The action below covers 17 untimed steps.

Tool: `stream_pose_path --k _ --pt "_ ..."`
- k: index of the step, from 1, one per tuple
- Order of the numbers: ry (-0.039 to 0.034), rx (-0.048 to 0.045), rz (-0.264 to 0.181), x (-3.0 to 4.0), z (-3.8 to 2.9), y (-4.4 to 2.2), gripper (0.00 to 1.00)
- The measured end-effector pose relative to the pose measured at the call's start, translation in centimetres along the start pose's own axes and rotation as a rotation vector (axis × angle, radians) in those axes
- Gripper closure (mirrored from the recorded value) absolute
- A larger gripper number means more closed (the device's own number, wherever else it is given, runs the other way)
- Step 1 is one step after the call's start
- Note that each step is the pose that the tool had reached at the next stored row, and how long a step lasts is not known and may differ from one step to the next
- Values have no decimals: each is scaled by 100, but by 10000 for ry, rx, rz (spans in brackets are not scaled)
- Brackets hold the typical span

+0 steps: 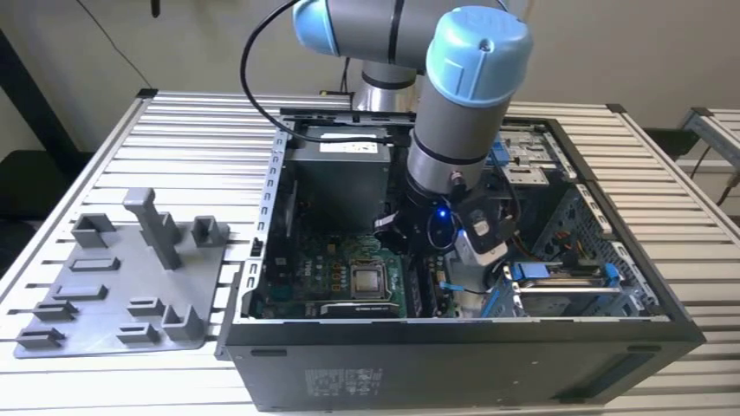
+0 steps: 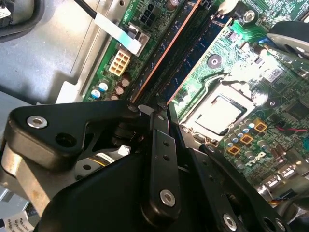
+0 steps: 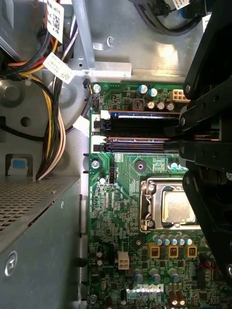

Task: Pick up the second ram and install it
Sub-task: 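Insert the second ram into the second slot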

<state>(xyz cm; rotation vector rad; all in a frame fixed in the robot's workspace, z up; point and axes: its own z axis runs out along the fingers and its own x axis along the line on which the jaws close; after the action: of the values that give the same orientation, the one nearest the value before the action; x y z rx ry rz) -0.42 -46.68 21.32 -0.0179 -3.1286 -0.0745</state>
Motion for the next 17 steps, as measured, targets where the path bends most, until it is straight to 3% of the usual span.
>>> stream_pose_path --k 5,6,8,15,17 --pt "0 0 0 0 2 0 84" --pt "0 0 0 0 2 0 78" --pt "0 -2 0 0 -1 0 78" --pt "0 -11 11 4 -301 14 78" --pt "-1 -12 10 4 -313 15 78"
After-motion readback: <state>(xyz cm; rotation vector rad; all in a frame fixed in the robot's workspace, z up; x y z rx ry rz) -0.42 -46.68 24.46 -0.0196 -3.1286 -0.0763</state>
